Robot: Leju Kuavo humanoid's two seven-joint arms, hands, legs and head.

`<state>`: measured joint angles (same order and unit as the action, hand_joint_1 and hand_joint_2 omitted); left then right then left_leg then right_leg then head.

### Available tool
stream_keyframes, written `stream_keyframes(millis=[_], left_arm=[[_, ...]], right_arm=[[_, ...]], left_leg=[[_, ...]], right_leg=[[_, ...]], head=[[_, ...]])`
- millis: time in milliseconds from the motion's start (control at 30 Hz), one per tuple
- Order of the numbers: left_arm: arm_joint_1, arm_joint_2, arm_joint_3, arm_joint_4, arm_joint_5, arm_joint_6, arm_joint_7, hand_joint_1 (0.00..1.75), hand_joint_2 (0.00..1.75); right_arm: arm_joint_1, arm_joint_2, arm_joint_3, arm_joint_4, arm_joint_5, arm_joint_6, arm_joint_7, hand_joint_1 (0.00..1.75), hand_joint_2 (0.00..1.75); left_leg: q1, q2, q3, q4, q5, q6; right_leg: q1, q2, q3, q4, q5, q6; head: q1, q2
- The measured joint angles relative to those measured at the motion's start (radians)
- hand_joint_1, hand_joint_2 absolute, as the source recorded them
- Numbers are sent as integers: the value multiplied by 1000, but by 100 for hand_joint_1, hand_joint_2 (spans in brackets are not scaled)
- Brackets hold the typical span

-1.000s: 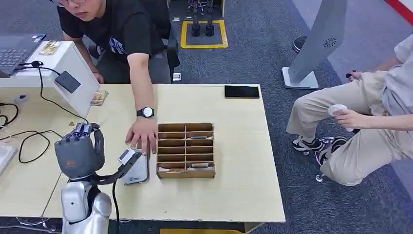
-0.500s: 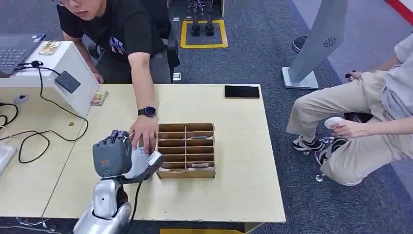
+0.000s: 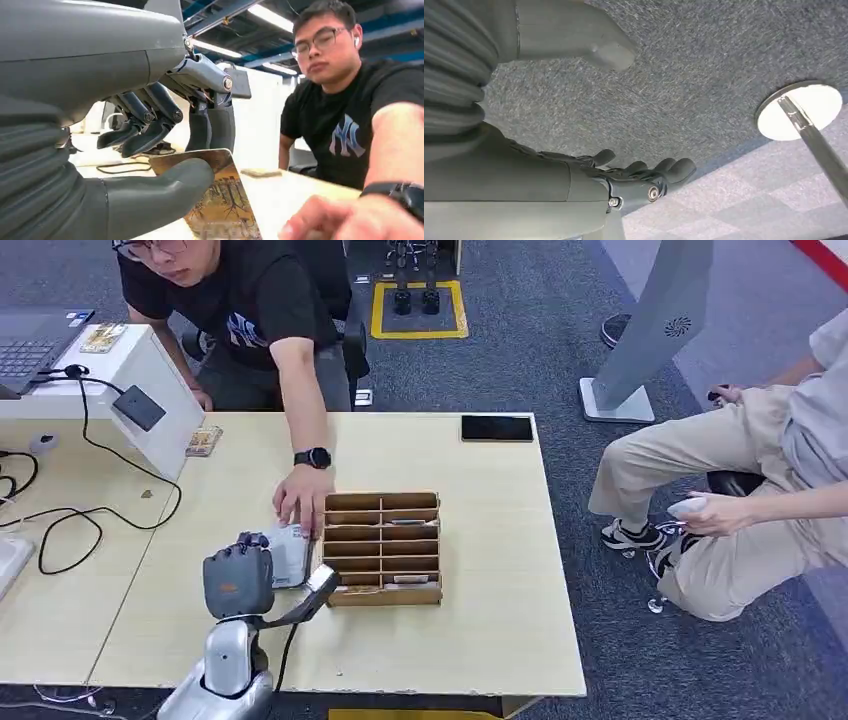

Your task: Pass the card to the sensor for recognition and then transmit it.

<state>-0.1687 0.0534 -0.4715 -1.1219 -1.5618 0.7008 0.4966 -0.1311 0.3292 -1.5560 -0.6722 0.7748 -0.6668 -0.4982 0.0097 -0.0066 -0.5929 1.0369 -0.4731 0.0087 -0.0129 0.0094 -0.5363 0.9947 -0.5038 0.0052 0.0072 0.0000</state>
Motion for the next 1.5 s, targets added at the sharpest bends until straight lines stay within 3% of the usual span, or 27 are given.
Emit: stream_keyframes(millis=[267, 467, 700, 867, 967, 1033, 1233, 1500], left_arm=[[3, -7, 21, 23, 0, 0, -48, 175, 175], [37, -91, 199, 21, 9, 1, -202, 175, 175], [55, -157, 349, 6, 40, 3, -275, 175, 175], [58, -220, 467, -13, 113, 3, -415, 175, 175], [48, -274, 589, -18, 206, 3, -540, 175, 175], [41, -307, 665, -18, 251, 3, -589, 175, 175], [16, -341, 774, 1, 262, 2, -596, 175, 175], [9, -348, 810, 35, 285, 3, -603, 175, 175]], right_arm=[[0, 0, 0, 0, 7, 0, 2, 0, 175], [-1, 0, -2, 0, 1, 0, 6, 0, 175], [-1, 0, -2, 0, 3, 0, 14, 0, 175], [-2, 0, -2, -1, 3, 0, 19, 0, 175], [-2, 0, -2, -2, 11, 0, 30, 0, 175], [-2, 0, -2, -2, 15, 0, 34, 0, 175], [-3, 0, -2, -2, 15, 0, 27, 0, 175], [-3, -1, -2, 1, 14, 0, 16, 0, 175]], left_leg=[[0, 0, 0, 0, 0, 0], [0, 0, 0, 0, 0, 0], [0, 0, 1, 0, 0, 0], [0, -2, 0, 0, 0, 0], [0, -2, 0, 0, 0, 0], [0, -2, 0, 0, 0, 0], [0, -2, 1, 0, 0, 0], [0, -2, 1, 0, 0, 0]], right_leg=[[0, 0, 0, 0, 0, 0], [0, 0, 1, 0, 0, 0], [0, 0, 1, 0, 0, 0], [0, -2, 2, 0, 0, 0], [0, -2, 2, 0, 0, 0], [0, -2, 2, 0, 0, 0], [0, -2, 2, 0, 0, 0], [0, -2, 2, 0, 0, 0]], head=[[0, 0], [0, 0], [0, 0], [0, 0], [0, 0], [0, 0], [0, 0], [0, 0]])
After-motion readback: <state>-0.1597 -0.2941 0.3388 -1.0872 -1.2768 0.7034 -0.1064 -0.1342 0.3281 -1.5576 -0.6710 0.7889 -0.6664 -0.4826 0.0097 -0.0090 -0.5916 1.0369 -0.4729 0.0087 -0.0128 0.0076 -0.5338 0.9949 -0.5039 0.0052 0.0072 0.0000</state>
